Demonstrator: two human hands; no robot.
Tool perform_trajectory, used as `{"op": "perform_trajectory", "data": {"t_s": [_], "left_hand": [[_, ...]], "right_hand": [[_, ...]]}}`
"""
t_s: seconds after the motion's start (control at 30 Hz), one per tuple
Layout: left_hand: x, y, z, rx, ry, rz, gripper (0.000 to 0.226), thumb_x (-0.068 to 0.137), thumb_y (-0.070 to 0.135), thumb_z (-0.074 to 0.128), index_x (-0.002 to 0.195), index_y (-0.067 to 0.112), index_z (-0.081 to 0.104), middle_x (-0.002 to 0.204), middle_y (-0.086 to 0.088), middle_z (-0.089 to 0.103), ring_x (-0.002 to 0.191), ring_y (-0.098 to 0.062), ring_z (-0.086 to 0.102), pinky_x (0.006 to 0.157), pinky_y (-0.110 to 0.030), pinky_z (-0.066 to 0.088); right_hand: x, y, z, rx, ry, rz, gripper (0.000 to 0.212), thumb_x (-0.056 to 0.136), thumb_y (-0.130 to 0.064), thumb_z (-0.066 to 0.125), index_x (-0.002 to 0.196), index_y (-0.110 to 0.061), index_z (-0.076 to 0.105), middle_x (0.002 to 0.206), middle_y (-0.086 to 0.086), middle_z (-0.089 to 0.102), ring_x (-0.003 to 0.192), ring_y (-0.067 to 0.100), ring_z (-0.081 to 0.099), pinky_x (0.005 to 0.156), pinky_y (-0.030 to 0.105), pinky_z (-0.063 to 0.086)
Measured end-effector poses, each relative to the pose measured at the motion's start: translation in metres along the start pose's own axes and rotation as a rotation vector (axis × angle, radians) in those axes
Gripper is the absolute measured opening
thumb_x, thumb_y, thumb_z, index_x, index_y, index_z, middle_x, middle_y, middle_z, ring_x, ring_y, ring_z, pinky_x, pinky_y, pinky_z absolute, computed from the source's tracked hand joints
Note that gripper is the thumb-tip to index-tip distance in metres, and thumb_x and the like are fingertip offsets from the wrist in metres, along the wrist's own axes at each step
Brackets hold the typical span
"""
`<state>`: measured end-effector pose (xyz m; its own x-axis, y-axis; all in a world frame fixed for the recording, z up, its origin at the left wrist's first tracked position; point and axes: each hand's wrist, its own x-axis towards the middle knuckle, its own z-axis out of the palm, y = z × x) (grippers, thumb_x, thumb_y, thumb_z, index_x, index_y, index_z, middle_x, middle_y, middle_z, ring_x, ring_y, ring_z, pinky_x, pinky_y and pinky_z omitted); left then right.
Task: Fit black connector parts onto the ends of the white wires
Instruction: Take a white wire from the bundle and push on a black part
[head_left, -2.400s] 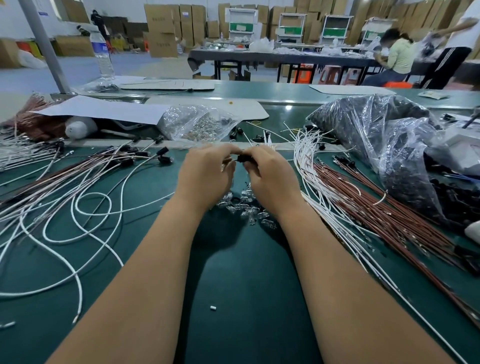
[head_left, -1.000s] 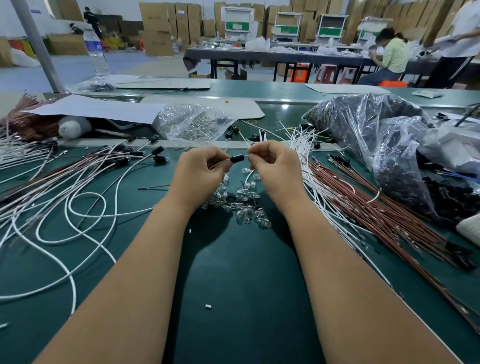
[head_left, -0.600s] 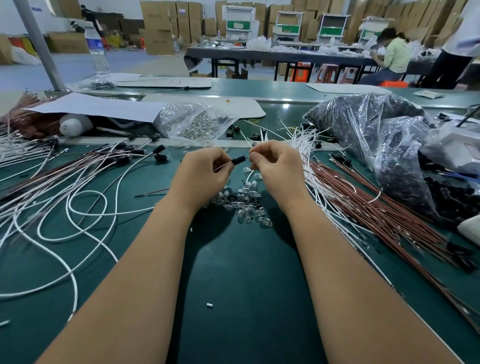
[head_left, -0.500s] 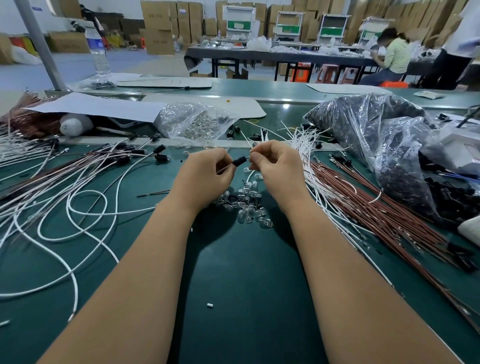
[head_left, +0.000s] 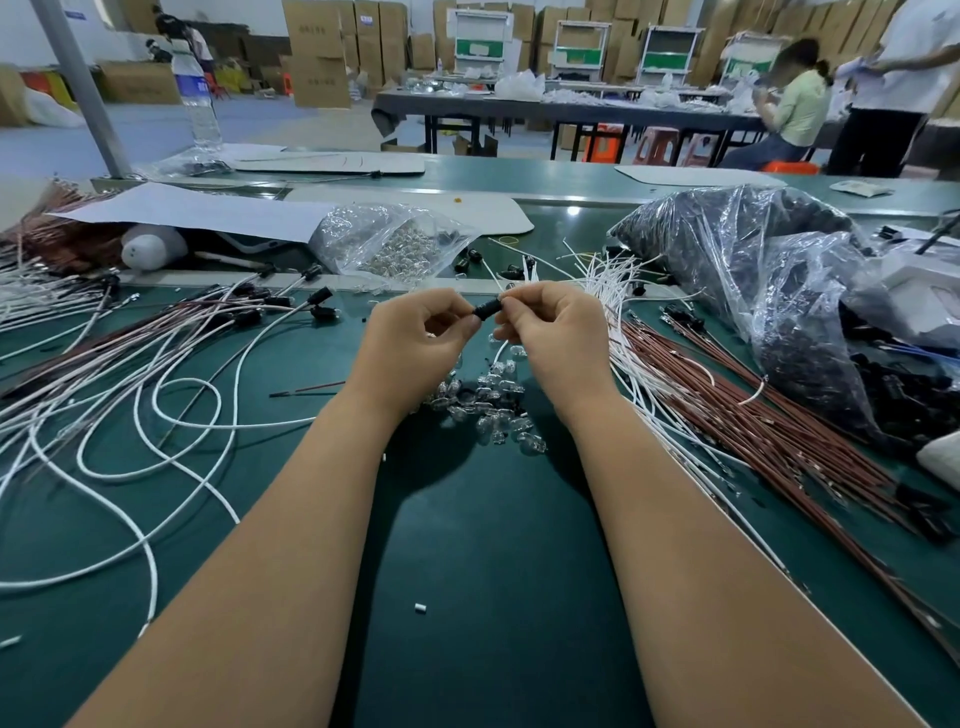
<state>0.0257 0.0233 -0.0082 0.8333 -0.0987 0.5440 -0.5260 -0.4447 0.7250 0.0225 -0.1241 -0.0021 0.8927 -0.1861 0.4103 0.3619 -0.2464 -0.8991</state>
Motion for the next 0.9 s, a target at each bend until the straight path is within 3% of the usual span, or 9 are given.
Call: {"op": "perform_trajectory", "data": {"t_s": [0.2,0.3,0.43,0.53,0.63,0.7,0.8,0.9], "left_hand": [[0.0,0.0,0.001,-0.016,0.038,-0.003,0.009,0.087,0.01,0.067,0.079,0.007,0.07,0.059,-0.004,0.059,0.05,-0.004,0.045,0.052,-0.015,0.037],[0.002,-0.002,0.002,-0.012,0.066,-0.043,0.005,0.087,0.012,0.068,0.083,0.009,0.07,0.061,0.001,0.06,0.053,-0.008,0.05,0.054,-0.02,0.041],[0.004,-0.001,0.0,-0.043,0.035,-0.075,0.007,0.088,0.012,0.068,0.087,0.005,0.069,0.068,-0.01,0.065,0.059,-0.017,0.056,0.058,-0.029,0.047],[0.005,0.002,-0.002,-0.076,-0.029,-0.085,0.005,0.088,0.004,0.066,0.089,0.001,0.069,0.07,-0.022,0.062,0.06,-0.019,0.049,0.053,-0.032,0.04],[0.008,0.001,-0.004,-0.139,-0.082,-0.146,0.014,0.088,-0.001,0.062,0.088,0.011,0.068,0.067,-0.015,0.052,0.061,-0.02,0.041,0.053,-0.026,0.031],[0.009,0.0,-0.007,-0.18,-0.076,-0.164,0.02,0.089,-0.002,0.061,0.085,0.017,0.068,0.066,-0.012,0.049,0.062,-0.02,0.039,0.053,-0.025,0.029],[0.008,-0.004,-0.008,-0.164,-0.008,-0.187,0.013,0.09,0.001,0.06,0.091,0.012,0.069,0.067,-0.013,0.053,0.06,-0.018,0.041,0.054,-0.025,0.031],[0.009,-0.013,-0.008,-0.028,0.052,-0.228,0.011,0.092,0.007,0.058,0.094,0.007,0.069,0.069,-0.006,0.057,0.055,-0.013,0.042,0.053,-0.023,0.035]], "right_hand": [[-0.002,0.001,0.006,-0.093,-0.001,-0.053,0.011,0.087,0.0,0.062,0.09,-0.005,0.071,0.077,0.009,0.071,0.073,0.021,0.071,0.076,0.043,0.058],[-0.003,0.002,0.007,-0.113,0.001,-0.093,0.009,0.083,-0.007,0.071,0.091,-0.005,0.074,0.079,0.005,0.072,0.076,0.018,0.07,0.078,0.041,0.057],[-0.002,0.003,0.005,-0.091,0.002,-0.119,0.008,0.079,-0.009,0.077,0.086,-0.011,0.075,0.074,-0.006,0.07,0.071,0.01,0.068,0.075,0.035,0.058],[-0.001,0.005,0.005,-0.093,-0.012,-0.115,0.006,0.079,-0.008,0.076,0.081,-0.013,0.074,0.071,-0.002,0.07,0.07,0.016,0.068,0.074,0.038,0.057],[0.001,0.007,0.006,-0.102,-0.019,-0.1,0.011,0.08,-0.012,0.076,0.078,-0.021,0.07,0.071,-0.005,0.069,0.068,0.014,0.067,0.071,0.036,0.057],[0.001,0.008,0.007,-0.154,-0.024,-0.104,0.003,0.083,-0.018,0.074,0.084,-0.019,0.071,0.072,-0.007,0.068,0.068,0.012,0.065,0.069,0.032,0.055],[0.001,0.01,0.008,-0.319,-0.068,-0.154,0.015,0.09,-0.023,0.065,0.102,-0.017,0.072,0.08,-0.005,0.068,0.072,0.009,0.059,0.07,0.027,0.049],[-0.002,0.012,0.011,-0.581,-0.278,-0.246,0.025,0.094,-0.027,0.057,0.117,-0.025,0.068,0.101,0.0,0.069,0.094,0.016,0.055,0.088,0.034,0.045]]}}
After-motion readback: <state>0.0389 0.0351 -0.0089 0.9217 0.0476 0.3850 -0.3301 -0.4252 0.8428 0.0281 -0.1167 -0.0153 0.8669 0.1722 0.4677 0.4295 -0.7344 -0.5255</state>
